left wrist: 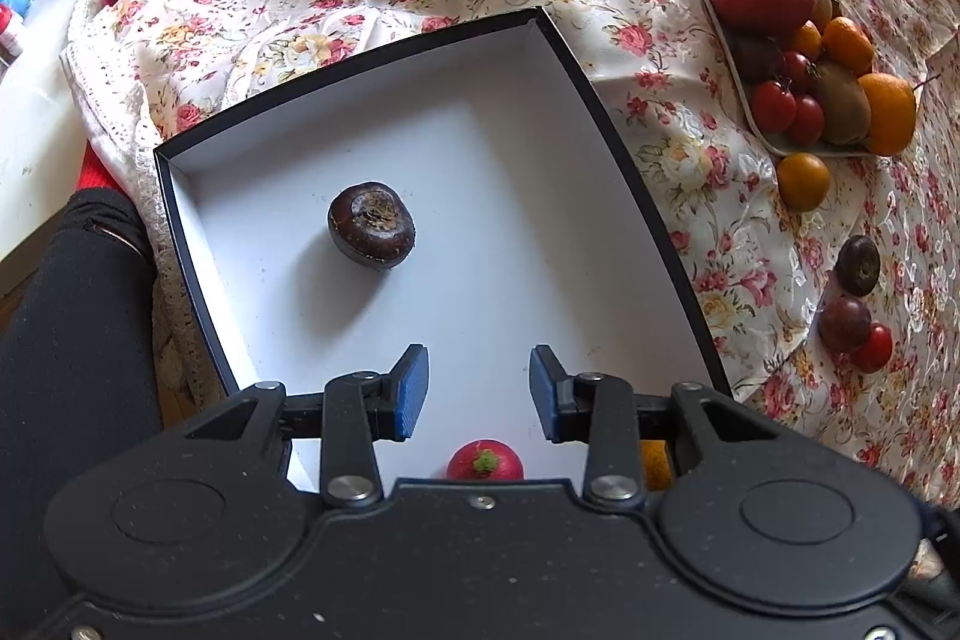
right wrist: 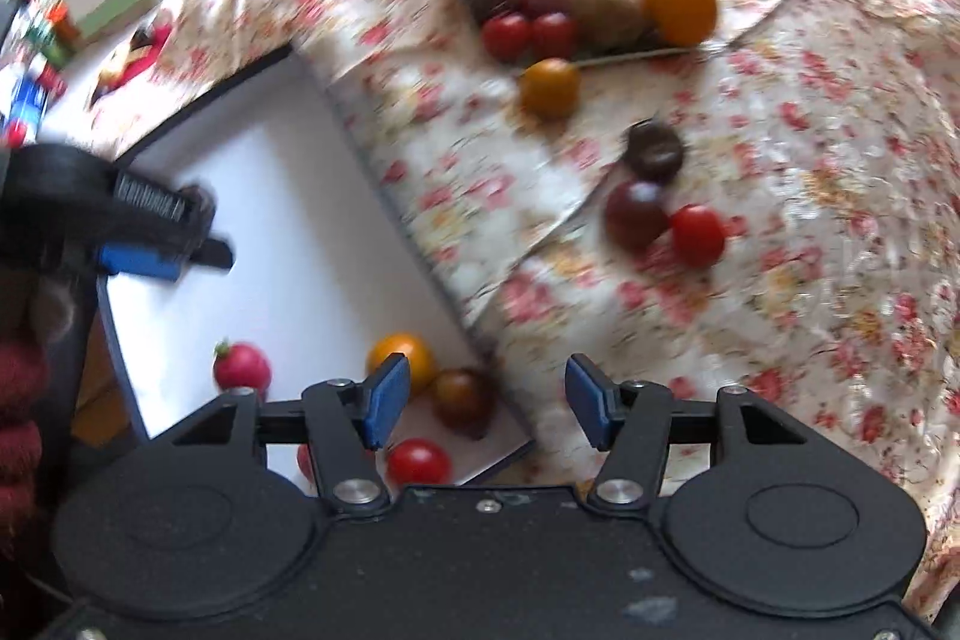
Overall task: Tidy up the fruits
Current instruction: 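Grasp a red tomato with the right gripper while the left gripper grasps a dark red plum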
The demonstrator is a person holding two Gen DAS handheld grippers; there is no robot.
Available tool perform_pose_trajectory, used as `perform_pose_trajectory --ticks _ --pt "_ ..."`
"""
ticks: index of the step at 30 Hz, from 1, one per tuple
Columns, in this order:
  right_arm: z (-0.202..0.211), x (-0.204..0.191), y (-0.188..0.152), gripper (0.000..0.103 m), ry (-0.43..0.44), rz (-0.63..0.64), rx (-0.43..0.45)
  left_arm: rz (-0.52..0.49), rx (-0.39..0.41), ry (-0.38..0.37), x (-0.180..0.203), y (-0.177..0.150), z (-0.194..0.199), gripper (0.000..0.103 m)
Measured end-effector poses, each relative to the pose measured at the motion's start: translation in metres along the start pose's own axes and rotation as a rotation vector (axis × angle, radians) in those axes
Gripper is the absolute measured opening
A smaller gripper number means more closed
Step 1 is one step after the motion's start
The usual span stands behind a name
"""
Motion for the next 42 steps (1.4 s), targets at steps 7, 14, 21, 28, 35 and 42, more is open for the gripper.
perform_pose_trajectory --ticks 7,14,21,28,35,42 --pt "-0.005 0.058 0.016 0.063 -0.069 -0.162 -0.007 -0.024 -0.007 0.013 0.002 -0.002 -0.001 0.045" --pt "-0.020 0.097 0.018 0.063 -0.124 -0.244 -0.034 -0.041 -0.011 0.025 0.004 -0.004 -0.003 0.045" --pt "-0.033 0.116 0.021 0.062 -0.092 -0.279 -0.085 -0.056 -0.016 0.033 0.006 -0.006 -0.003 0.045" --pt "-0.036 0.130 0.027 0.061 -0.039 -0.324 -0.095 -0.066 -0.016 0.033 0.009 -0.006 -0.003 0.045" --pt "-0.051 0.123 0.035 0.061 0.022 -0.339 -0.116 -0.080 -0.020 0.039 0.010 -0.007 -0.004 0.045" --pt "-0.075 0.108 0.041 0.057 -0.065 -0.258 -0.119 -0.080 -0.021 0.041 0.009 -0.008 -0.005 0.045"
Point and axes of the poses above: each gripper's, at about its wrist camera, not at the fingertips, and z roughly against the way its jaws point, x to its right, y to its top, the point moved 9 cm from there along -z, roughly the way its jaws point, and after that the axes turned 10 degrees about -y, right-handed, at the moved point
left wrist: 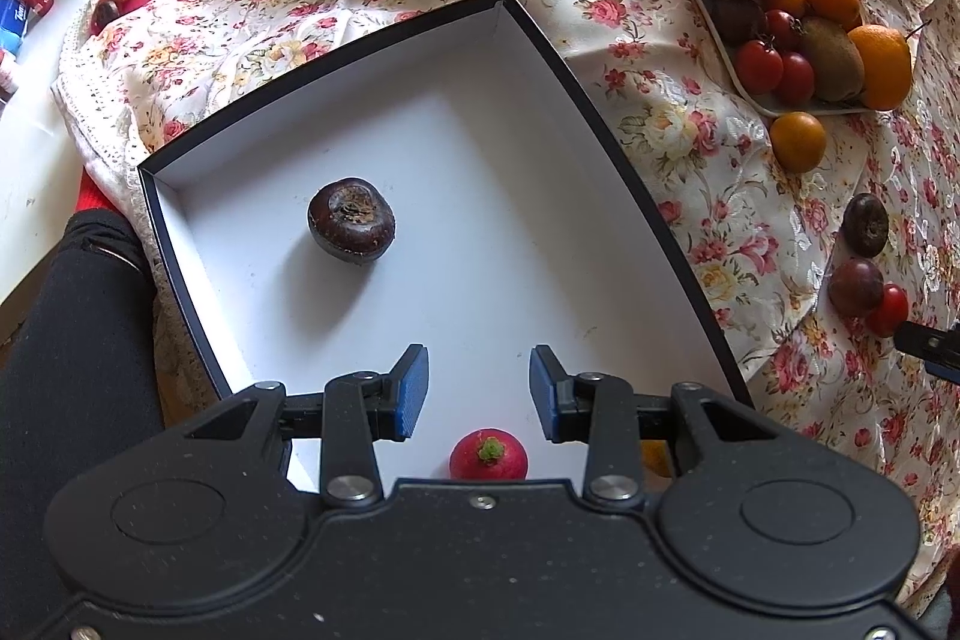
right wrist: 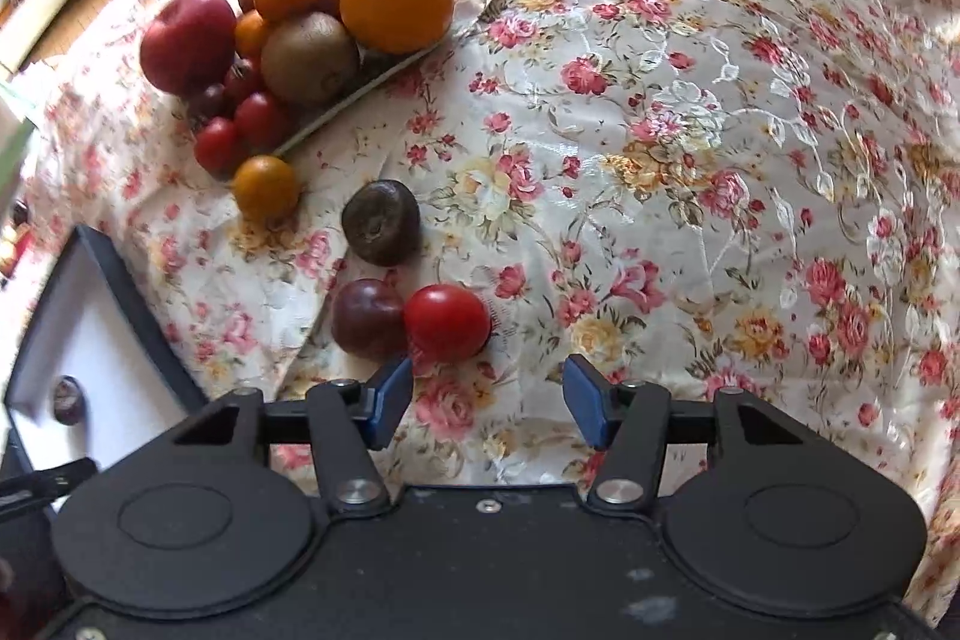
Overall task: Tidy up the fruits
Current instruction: 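Grasp a red tomato with the right gripper while the left gripper grasps a dark red plum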
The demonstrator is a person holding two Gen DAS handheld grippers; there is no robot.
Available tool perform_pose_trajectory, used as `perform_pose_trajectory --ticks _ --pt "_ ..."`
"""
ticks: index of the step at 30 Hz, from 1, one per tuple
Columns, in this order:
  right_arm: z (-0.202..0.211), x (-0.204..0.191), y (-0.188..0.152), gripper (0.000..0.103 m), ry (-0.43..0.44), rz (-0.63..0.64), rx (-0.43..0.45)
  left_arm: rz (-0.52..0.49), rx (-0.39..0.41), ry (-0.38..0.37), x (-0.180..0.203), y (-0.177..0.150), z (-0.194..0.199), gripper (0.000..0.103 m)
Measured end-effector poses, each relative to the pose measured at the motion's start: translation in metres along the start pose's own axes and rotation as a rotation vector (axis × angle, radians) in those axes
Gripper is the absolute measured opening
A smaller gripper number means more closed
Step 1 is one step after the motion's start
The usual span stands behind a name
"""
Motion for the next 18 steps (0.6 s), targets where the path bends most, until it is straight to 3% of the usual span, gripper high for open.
perform_pose_trajectory --ticks 12,15,18 --pt "-0.029 -0.020 0.005 0.053 -0.039 0.080 0.032 -0.025 -0.004 0.007 0.003 -0.001 -0.001 0.045" --pt "-0.027 -0.023 0.007 0.032 -0.039 0.104 0.054 -0.036 -0.004 0.009 0.005 -0.002 -0.001 0.045" --pt "-0.026 -0.020 0.008 0.032 -0.021 0.090 0.039 -0.046 -0.007 0.016 0.007 -0.003 -0.003 0.045"
Point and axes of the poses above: each gripper's, at about its wrist camera, not at the fingertips, and z roughly against the way its jaws point, x to its right, y to its top, the point moved 9 cm from there along -z, roughly the way its jaws point, and after that the axes turned 10 degrees about -y, right-handed, at the moved point
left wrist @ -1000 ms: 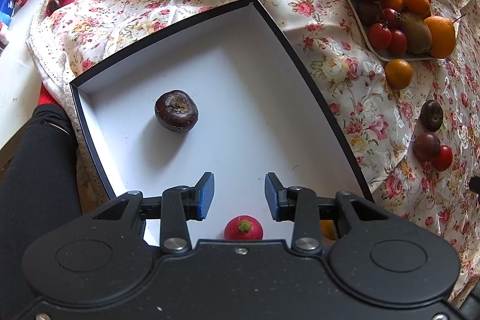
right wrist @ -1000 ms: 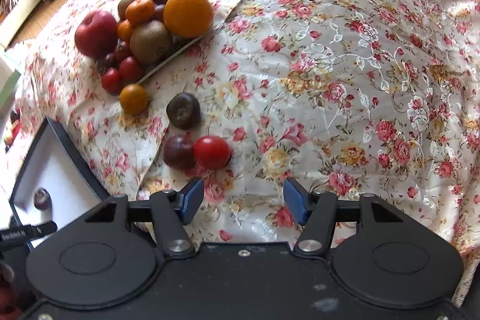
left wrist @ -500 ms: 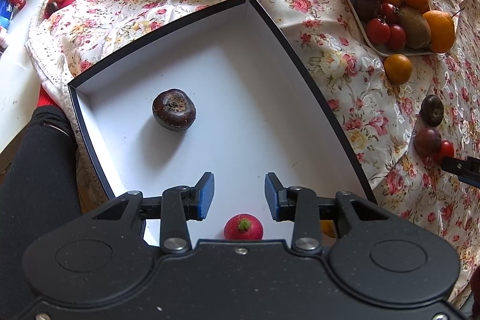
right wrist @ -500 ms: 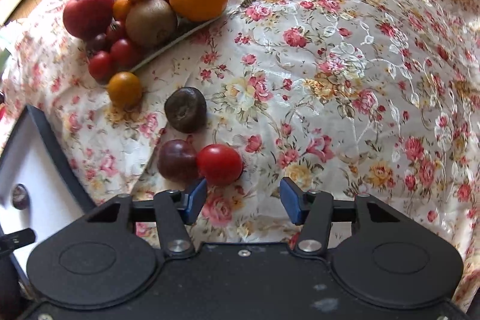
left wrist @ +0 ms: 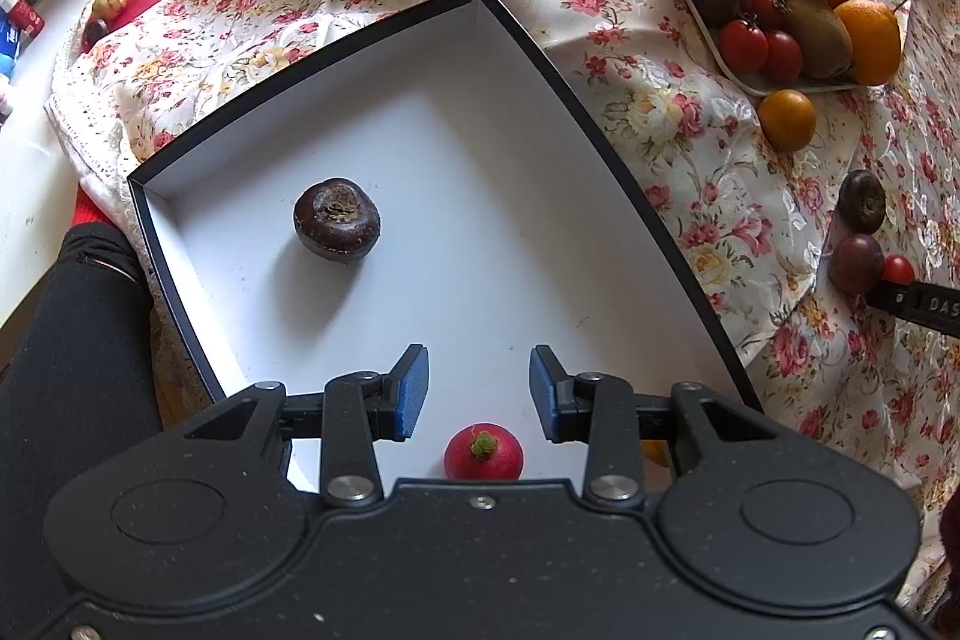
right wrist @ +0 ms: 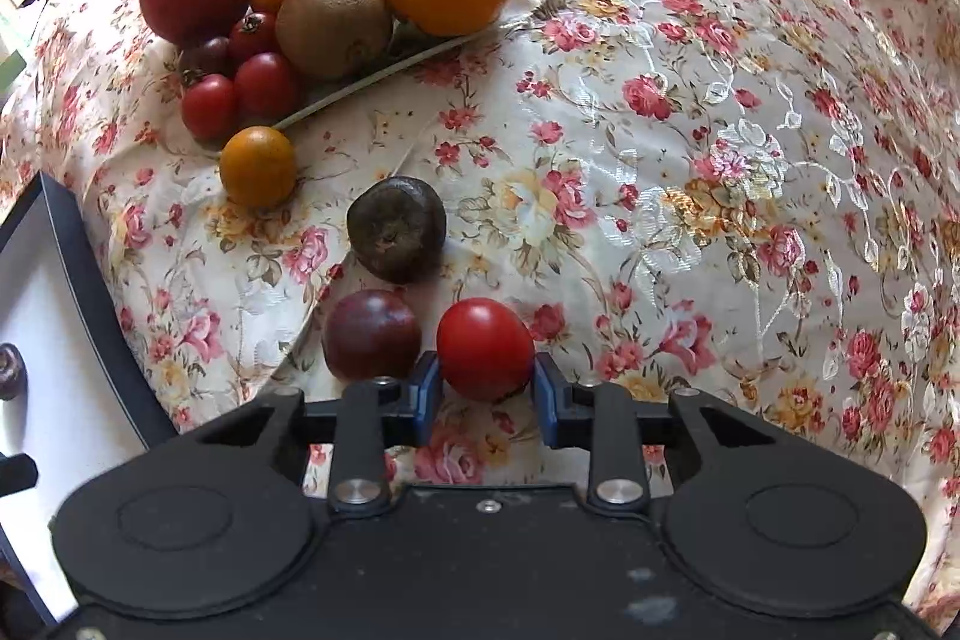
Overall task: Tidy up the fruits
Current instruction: 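Grasp a red tomato with the right gripper while the left gripper grasps a dark red plum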
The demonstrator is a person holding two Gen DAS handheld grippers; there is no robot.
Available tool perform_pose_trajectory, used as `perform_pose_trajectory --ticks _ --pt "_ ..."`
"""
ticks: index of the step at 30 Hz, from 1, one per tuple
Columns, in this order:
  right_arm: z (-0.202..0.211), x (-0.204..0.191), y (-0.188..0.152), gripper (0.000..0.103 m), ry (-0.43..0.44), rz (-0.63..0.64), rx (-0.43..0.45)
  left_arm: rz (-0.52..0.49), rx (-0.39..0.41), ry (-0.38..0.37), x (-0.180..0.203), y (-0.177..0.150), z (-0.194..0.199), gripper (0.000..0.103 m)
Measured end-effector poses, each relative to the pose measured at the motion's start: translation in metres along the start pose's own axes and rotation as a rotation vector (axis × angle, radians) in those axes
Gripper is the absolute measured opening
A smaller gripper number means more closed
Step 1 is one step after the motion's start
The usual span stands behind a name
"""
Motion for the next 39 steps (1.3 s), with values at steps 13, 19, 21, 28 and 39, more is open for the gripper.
perform_pose_trajectory --ticks 13,19,21,28,39 --pt "0.018 0.072 -0.005 0.032 0.089 -0.193 -0.035 -0.118 0.036 -0.065 0.058 0.008 0.018 0.045" --pt "0.022 0.098 -0.005 0.032 0.070 -0.236 -0.009 -0.204 0.017 -0.133 0.128 0.017 0.011 0.045" --pt "0.023 0.105 -0.006 0.032 0.087 -0.251 -0.011 -0.246 0.017 -0.145 0.153 0.019 0.006 0.045" --pt "0.022 0.115 -0.008 0.032 0.096 -0.265 -0.003 -0.309 -0.006 -0.158 0.208 0.026 -0.027 0.045" --pt "0.017 0.121 -0.009 0.032 0.132 -0.282 -0.016 -0.258 -0.015 -0.098 0.216 0.037 -0.078 0.045"
Point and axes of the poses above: each gripper's, at about its wrist camera, not at the fingertips, and z roughly against the way its jaws point, x to its right, y to its top, the point moved 9 cm from there along -z, roughly the way its jaws point, and after that the axes turned 10 degrees about -y, right-handed, at the moved point
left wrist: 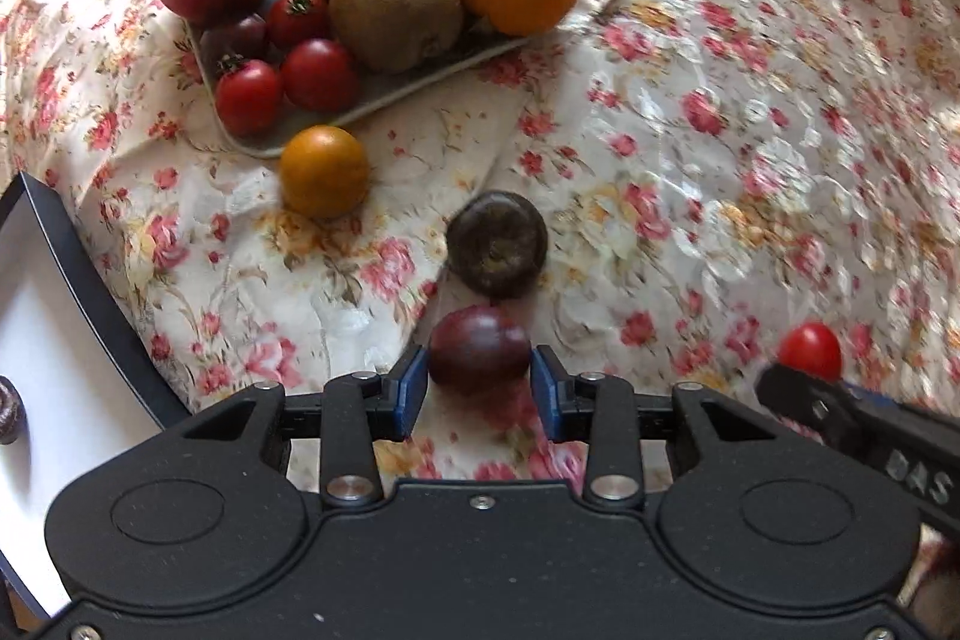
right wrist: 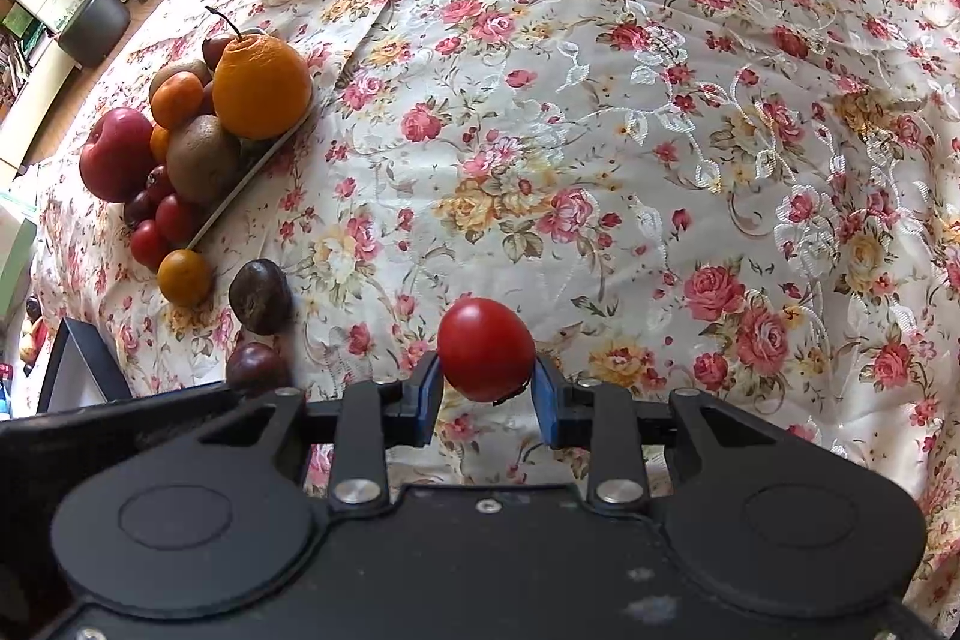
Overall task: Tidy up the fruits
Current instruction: 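Grasp a red tomato with the right gripper while the left gripper grasps a dark red plum, then carry the plum into the box and open the left gripper while the right gripper releases the tomato there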
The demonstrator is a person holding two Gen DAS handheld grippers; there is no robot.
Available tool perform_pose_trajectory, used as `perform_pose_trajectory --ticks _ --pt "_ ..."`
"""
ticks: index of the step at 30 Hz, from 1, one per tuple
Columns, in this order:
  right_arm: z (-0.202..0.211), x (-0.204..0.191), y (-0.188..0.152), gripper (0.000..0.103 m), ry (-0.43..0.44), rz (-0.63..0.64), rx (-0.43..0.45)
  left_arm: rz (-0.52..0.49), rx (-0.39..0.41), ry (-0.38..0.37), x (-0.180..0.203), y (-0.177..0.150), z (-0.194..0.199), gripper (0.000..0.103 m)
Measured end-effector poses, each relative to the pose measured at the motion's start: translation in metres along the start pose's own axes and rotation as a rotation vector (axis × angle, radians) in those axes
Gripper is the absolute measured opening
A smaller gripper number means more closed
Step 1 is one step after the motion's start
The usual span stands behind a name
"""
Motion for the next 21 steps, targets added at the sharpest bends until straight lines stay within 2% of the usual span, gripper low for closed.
perform_pose_trajectory --ticks 4,11,16,21 --pt "-0.001 -0.001 -0.002 0.032 0.002 0.002 -0.004 0.032 -0.032 -0.008 -0.003 0.000 -0.014 0.047" --pt "-0.004 -0.011 -0.007 0.032 0.007 0.026 -0.017 0.084 -0.040 -0.048 -0.009 -0.004 -0.001 0.046" --pt "0.004 -0.028 -0.014 0.032 0.017 0.072 -0.005 0.118 -0.004 -0.040 -0.033 -0.014 0.033 0.046" --pt "0.013 -0.062 -0.030 0.032 0.041 0.153 -0.007 0.170 0.041 0.004 -0.078 -0.032 0.075 0.046"
Point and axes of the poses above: each gripper's, at about its wrist camera, not at the fingertips, and z roughly against the way its jaws point, x to its right, y to its top, the point moved 9 cm from there along -z, roughly the way its jaws point, and after that the axes turned 10 degrees about -y, right-handed, at the moved point
